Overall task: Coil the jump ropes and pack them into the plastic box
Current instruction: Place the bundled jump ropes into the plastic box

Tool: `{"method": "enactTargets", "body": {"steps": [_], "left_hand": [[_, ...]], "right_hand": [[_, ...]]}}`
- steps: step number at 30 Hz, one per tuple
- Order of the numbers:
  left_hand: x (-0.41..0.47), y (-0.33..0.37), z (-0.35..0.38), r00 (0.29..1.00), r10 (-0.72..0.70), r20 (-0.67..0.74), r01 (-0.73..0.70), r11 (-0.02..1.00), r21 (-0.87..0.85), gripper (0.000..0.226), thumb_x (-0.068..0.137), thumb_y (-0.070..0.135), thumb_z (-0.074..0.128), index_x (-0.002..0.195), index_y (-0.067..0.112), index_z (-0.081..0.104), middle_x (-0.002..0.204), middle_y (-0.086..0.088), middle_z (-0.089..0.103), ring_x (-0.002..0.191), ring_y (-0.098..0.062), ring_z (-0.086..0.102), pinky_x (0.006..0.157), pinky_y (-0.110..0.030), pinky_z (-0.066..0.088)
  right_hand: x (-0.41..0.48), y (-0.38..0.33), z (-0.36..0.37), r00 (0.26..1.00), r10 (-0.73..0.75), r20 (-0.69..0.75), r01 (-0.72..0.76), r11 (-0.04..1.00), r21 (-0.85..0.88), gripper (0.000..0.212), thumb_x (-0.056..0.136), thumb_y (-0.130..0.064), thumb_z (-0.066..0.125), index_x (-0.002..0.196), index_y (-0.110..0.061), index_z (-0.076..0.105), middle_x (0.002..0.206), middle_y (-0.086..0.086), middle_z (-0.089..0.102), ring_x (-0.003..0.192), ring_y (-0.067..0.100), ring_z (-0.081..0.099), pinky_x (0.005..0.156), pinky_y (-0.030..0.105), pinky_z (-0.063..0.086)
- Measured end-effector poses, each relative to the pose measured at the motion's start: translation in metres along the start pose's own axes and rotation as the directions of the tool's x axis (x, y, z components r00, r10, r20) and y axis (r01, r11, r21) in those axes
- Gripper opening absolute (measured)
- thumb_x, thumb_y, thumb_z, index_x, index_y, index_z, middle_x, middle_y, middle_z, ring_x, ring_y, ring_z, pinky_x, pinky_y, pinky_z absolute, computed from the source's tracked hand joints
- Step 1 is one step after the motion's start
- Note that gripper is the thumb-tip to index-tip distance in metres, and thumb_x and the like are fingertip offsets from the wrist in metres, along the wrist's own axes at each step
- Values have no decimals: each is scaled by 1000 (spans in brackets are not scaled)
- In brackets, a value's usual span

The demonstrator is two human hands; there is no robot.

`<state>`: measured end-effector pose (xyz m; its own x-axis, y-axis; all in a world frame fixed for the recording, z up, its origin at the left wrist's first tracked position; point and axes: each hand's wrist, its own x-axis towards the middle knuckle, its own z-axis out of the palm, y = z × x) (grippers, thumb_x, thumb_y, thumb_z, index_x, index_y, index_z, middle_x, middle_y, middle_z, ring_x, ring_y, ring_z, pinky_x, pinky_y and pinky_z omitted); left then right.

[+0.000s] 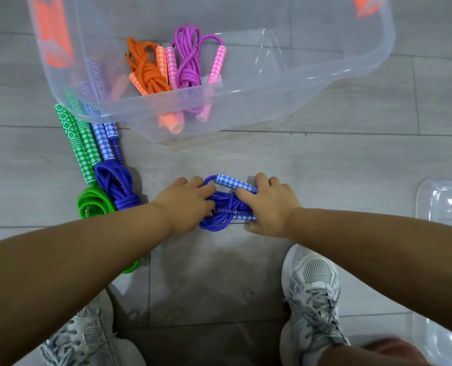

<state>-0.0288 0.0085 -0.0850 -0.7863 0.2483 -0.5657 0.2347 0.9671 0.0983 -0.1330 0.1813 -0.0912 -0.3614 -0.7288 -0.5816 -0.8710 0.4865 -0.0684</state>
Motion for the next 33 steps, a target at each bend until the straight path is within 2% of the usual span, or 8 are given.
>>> {"method": "enactTargets", "body": {"steps": [6,11,19,23,26,28,30,33], "left_hand": [[-6,0,-2,999,-11,35,10,999,36,38,98,27,33,135,24,41,143,2,31,123,-26,34,89,-34,34],[-18,-6,-13,994,-68,90,61,995,80,38,96,27,38,134,24,39,141,0,31,120,-24,37,90,-34,35],[-64,-5,-68,991,-88,105,70,984,161,36,100,40,30,128,23,42,127,-1,44,116,-25,45,89,-36,38],[-98,-17,-104,988,-57,-144,84,979,186,36,98,43,27,117,23,50,113,2,54,106,-26,56,81,-36,44],[-120,-40,-130,893,-38,-449,93,990,101,37,83,43,35,77,22,66,69,3,63,58,-25,65,45,-33,49],[-127,-57,-149,833,-115,-542,169,984,50,38,77,45,36,69,24,67,61,5,63,47,-22,62,36,-29,45],[-129,-67,-173,804,-189,-564,217,976,-19,38,81,45,38,78,25,69,71,5,66,57,-23,66,42,-31,49],[-111,-95,-193,758,-318,-570,355,934,-49,33,94,45,39,116,28,57,113,5,60,105,-22,61,77,-33,49]], "right_hand": [[3,7,-16,993,-82,86,84,996,-26,64,79,-45,60,134,-35,29,134,11,32,92,33,55,67,33,41],[-7,3,-42,989,-53,135,71,988,-136,83,82,-32,57,145,-40,3,114,9,43,74,26,44,57,31,33],[-50,-2,-104,997,-20,76,39,966,-257,73,80,-27,58,140,-34,17,89,4,38,66,24,41,48,27,24],[-80,-2,-146,997,-1,-78,-16,975,-220,76,77,-31,57,140,-40,14,91,1,37,69,25,41,48,25,24],[-100,3,-180,972,20,-233,-55,988,-145,79,74,-39,56,136,-47,8,98,-3,45,74,24,47,52,25,29],[-107,7,-204,941,46,-336,-70,996,-58,81,71,-44,55,131,-49,1,100,-7,47,82,23,56,55,25,36],[-105,11,-225,903,78,-423,-84,996,5,81,70,-46,55,128,-50,0,100,-9,47,84,21,58,60,27,44],[-89,19,-251,852,108,-512,-101,994,41,76,69,-46,56,126,-51,6,97,-11,48,77,19,54,60,28,45]]}}
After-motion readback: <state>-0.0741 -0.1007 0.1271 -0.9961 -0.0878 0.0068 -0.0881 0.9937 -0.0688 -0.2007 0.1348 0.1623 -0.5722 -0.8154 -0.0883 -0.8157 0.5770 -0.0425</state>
